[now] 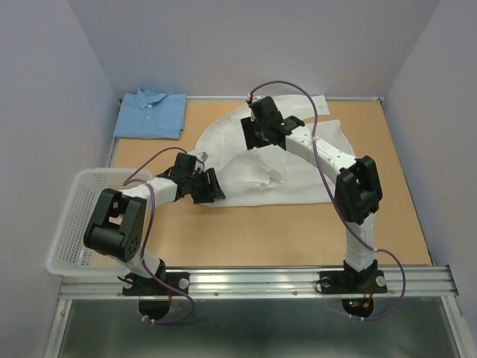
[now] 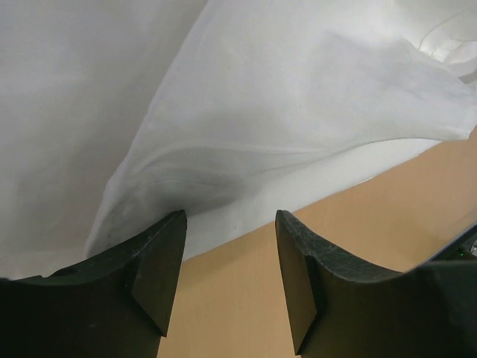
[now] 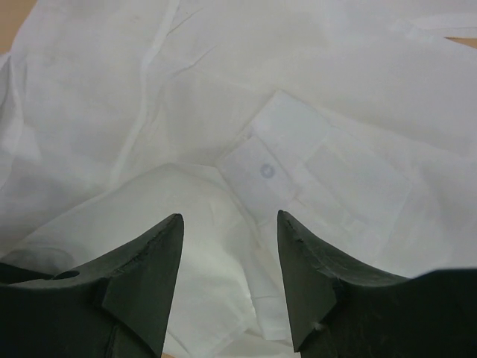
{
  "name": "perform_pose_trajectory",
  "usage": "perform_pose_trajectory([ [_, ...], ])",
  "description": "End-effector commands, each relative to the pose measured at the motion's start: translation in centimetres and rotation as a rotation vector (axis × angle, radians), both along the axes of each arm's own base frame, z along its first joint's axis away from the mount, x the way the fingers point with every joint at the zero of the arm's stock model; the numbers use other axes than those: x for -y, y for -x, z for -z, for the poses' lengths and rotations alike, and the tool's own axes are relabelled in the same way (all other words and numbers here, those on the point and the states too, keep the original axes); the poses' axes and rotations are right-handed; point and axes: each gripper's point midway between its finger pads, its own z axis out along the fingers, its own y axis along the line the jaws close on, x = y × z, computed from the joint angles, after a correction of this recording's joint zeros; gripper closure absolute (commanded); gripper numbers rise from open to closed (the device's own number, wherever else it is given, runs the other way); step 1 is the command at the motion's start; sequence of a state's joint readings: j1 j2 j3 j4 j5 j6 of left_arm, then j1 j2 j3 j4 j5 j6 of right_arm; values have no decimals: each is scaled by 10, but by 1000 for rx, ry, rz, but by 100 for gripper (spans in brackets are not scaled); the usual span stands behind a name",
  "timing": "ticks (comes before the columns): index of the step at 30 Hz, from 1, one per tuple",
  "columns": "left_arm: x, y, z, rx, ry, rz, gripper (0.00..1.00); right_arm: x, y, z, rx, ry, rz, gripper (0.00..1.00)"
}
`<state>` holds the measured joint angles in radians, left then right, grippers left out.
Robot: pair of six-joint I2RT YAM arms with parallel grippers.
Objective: Fold and stack the long sleeve shirts
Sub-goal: Fold the shirt
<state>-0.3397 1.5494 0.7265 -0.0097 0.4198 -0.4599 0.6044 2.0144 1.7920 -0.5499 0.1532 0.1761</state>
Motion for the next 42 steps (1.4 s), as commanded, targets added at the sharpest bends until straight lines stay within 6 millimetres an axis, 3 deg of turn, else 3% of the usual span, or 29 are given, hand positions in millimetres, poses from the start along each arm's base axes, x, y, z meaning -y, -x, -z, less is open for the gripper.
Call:
perform_pose_trajectory([
  [1, -19, 31, 34, -132, -102, 5, 37, -18, -10, -9, -9, -111, 82, 41],
  [10, -19, 33, 34, -132, -102, 10, 37, -15, -32, 50, -65, -7, 215, 42],
  [15, -20, 34, 35, -136, -108, 8, 37, -17, -45, 68, -61, 3, 287, 43],
  [18, -21, 35, 36, -138, -112, 8, 37, -3, -43, 92, -86, 93, 342, 44],
  [20, -22, 36, 36, -139, -114, 5, 37, 10, -43, 97, -72, 146, 386, 53],
  [24, -23, 37, 35, -134, -119, 3, 37, 21, -44, 89, -43, 189, 391, 71],
  [25, -23, 37, 35, -135, -118, 2, 37, 22, -46, 84, -35, 194, 384, 83],
  [27, -23, 38, 35, -137, -117, 2, 37, 22, -53, 61, 13, 196, 368, 92],
  [32, -23, 39, 36, -139, -117, 0, 37, 25, -66, 9, 72, 135, 305, 94],
  [35, -24, 38, 35, -136, -115, -2, 37, 42, -72, -2, 54, 81, 312, 93],
  [37, -23, 38, 35, -136, -115, -2, 37, 57, -73, 10, 14, 74, 329, 88],
  [42, -23, 38, 35, -135, -112, -3, 37, 62, -65, 44, -66, 71, 338, 90],
])
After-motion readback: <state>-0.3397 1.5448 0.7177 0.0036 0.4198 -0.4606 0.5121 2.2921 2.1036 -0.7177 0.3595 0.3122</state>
